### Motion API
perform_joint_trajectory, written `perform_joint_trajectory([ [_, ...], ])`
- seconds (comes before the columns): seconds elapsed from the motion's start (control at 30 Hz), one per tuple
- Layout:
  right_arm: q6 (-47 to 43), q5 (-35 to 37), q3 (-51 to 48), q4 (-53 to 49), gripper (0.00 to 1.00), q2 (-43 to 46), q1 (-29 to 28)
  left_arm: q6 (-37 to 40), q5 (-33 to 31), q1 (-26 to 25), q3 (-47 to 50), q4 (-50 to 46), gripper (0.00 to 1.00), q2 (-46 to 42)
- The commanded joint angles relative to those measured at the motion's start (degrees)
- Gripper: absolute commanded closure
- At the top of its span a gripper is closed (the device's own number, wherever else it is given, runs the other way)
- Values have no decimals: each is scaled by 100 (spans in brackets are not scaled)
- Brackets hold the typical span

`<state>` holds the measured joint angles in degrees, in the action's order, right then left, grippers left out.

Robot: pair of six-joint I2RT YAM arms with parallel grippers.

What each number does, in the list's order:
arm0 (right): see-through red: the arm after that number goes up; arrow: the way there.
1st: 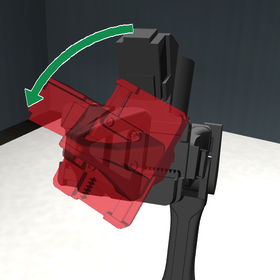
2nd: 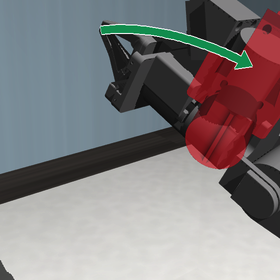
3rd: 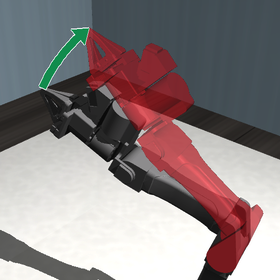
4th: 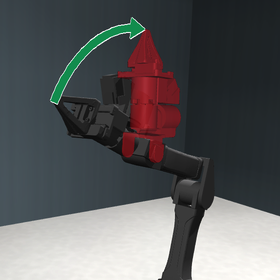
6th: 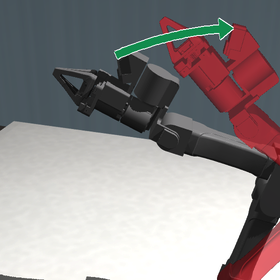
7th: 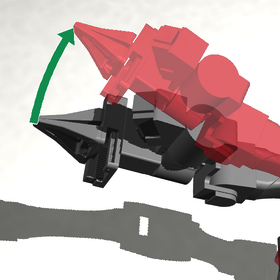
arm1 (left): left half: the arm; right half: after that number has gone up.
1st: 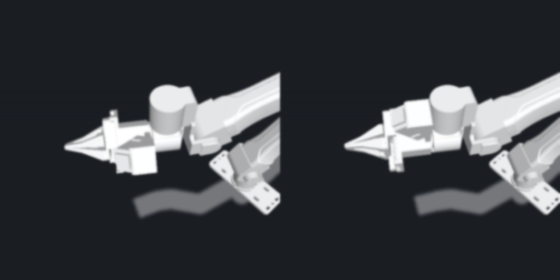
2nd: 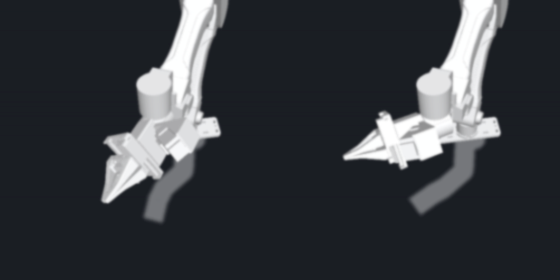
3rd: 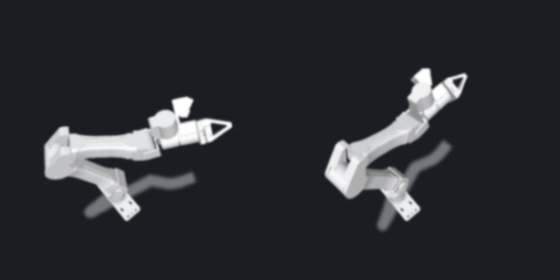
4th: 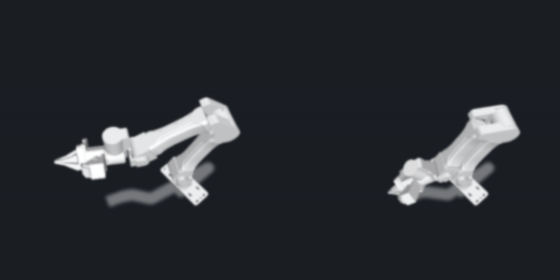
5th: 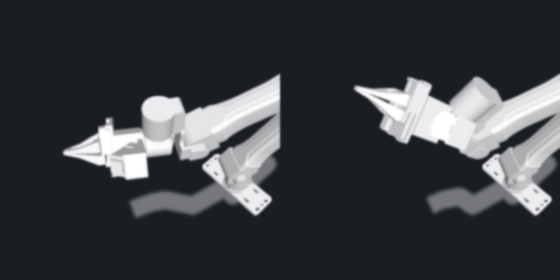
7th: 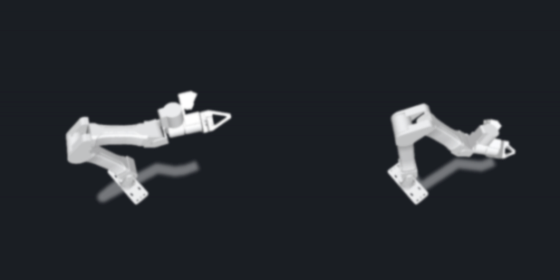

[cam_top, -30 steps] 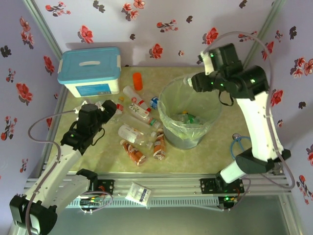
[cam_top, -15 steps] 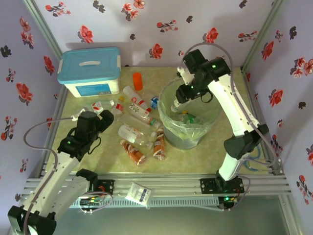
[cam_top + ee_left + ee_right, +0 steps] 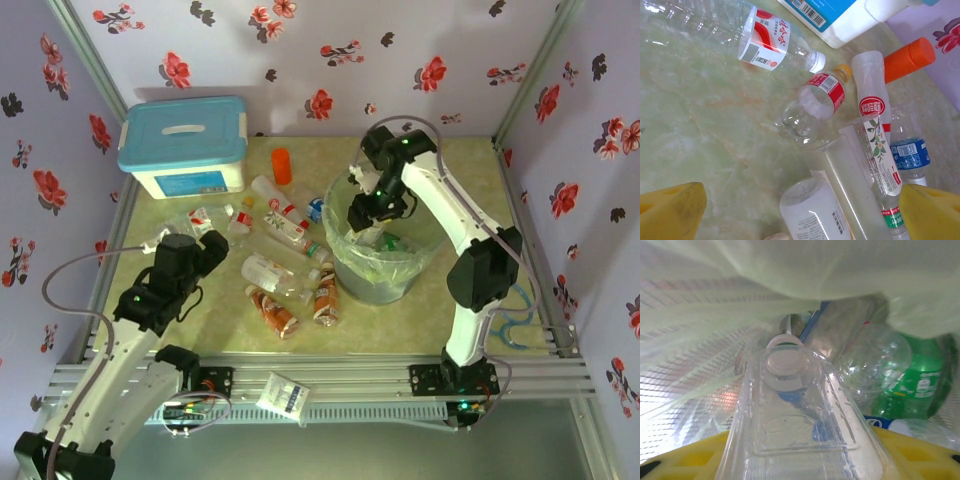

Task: Put the plastic bottles in the bin

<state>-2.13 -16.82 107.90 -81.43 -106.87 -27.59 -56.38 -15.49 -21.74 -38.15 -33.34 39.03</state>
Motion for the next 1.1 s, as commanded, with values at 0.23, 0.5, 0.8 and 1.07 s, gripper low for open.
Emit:
perform_joint_trajectory([
  [0.23,119,-206,-258,312,34,757,59,101,-206,28,90,-95,2,-10],
  [0.5,254,-31,-242,336,22,1157,61,179,-289,24,5,-261,2,-9],
  [0.8,353,-173,-521,470,40,1335,61,127,-293,27,36,-278,2,-32],
  [1.07,552,-296,-1420,905,52,1706,52,110,-279,13,95,-259,2,25],
])
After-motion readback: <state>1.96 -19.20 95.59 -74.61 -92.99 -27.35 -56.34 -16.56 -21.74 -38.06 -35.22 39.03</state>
